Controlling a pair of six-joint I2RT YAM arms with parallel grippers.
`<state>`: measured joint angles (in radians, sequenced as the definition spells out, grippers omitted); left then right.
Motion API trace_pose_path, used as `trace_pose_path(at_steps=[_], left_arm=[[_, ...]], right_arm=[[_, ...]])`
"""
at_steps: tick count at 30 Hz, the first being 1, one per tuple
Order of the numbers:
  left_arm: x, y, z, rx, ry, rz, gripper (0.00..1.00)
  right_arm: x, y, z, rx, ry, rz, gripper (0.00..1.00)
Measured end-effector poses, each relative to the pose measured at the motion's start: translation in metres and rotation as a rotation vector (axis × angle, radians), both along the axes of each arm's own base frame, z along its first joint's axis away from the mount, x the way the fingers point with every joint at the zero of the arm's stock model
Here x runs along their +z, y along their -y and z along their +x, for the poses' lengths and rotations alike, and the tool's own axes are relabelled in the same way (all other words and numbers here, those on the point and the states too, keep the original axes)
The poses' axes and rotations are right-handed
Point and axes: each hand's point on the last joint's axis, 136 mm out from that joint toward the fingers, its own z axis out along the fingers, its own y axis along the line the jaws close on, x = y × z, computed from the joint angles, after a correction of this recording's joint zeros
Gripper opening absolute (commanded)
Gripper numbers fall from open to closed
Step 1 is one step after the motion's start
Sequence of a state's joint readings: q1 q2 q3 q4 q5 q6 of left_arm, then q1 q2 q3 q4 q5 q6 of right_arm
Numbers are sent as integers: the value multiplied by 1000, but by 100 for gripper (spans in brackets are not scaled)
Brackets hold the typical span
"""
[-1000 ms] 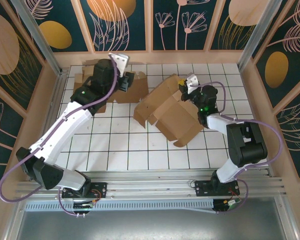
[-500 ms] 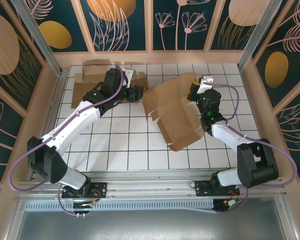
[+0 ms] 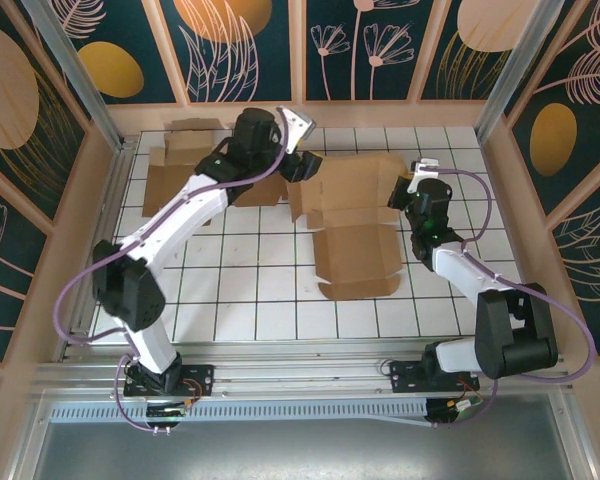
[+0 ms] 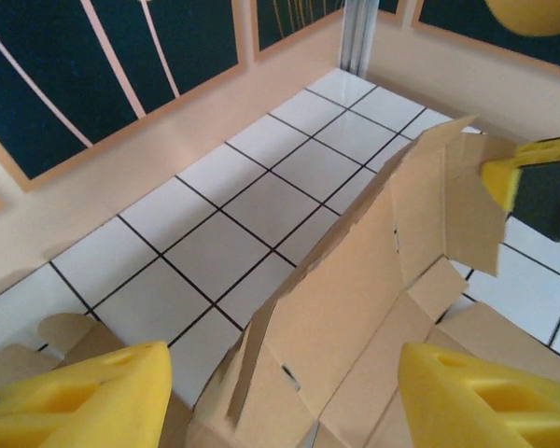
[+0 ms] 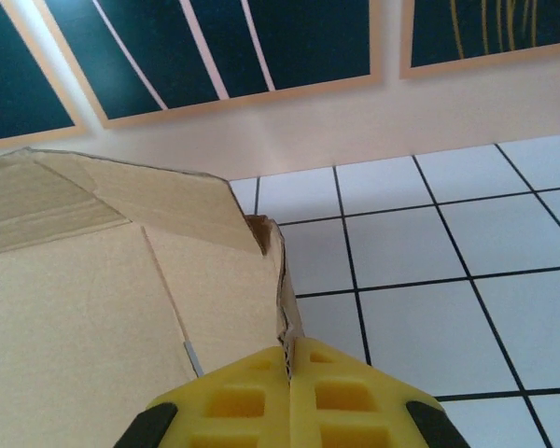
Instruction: Fold the paper box
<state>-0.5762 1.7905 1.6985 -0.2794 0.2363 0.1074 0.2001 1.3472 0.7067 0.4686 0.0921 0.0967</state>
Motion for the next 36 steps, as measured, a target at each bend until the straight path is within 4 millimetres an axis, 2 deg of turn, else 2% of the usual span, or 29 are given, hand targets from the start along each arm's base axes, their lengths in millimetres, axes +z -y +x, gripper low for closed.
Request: trace_pose_path(at_steps=[5,7,9,13,18,20,21,22,27,29,32,34,36], left_arm=[[-62,17,29,-24,-73,117,73],[-85,18,32,-30,-105,156,68],[-100,17,32,-34,-127,190,59],[-102,13,35,-21,-110,216,45],[-104,4,42,13,-72,275,11],[-105,-1,46,29,-50,309,5],[-105,-3,47,35,-38,327,3],[-106,-5,48,38,-29,340,1],[-105,-3,48,24,27,407,0],[-105,-1,48,20,52,430,0],[-108,2,49,19,94,456,0],[-114,4,48,18,114,472,0],[-122,4,46,17,126,490,0]], right_arm=[[1,-8,0,42,-4,10,0],[1,-10,1,52,-7,12,0],[0,-12,1,66,-13,14,0],[-2,-16,0,79,-26,12,0],[-9,-21,-3,97,-55,0,0],[-12,-23,-4,106,-68,-1,0],[-13,-24,-5,109,-72,-2,2],[-13,-25,-6,116,-72,-3,9],[-1,-31,-15,161,-51,-49,55],[15,-30,-22,178,-10,-94,62],[45,-36,-33,246,96,-221,65],[61,-50,-41,336,183,-350,66],[66,-70,-48,449,274,-523,66]])
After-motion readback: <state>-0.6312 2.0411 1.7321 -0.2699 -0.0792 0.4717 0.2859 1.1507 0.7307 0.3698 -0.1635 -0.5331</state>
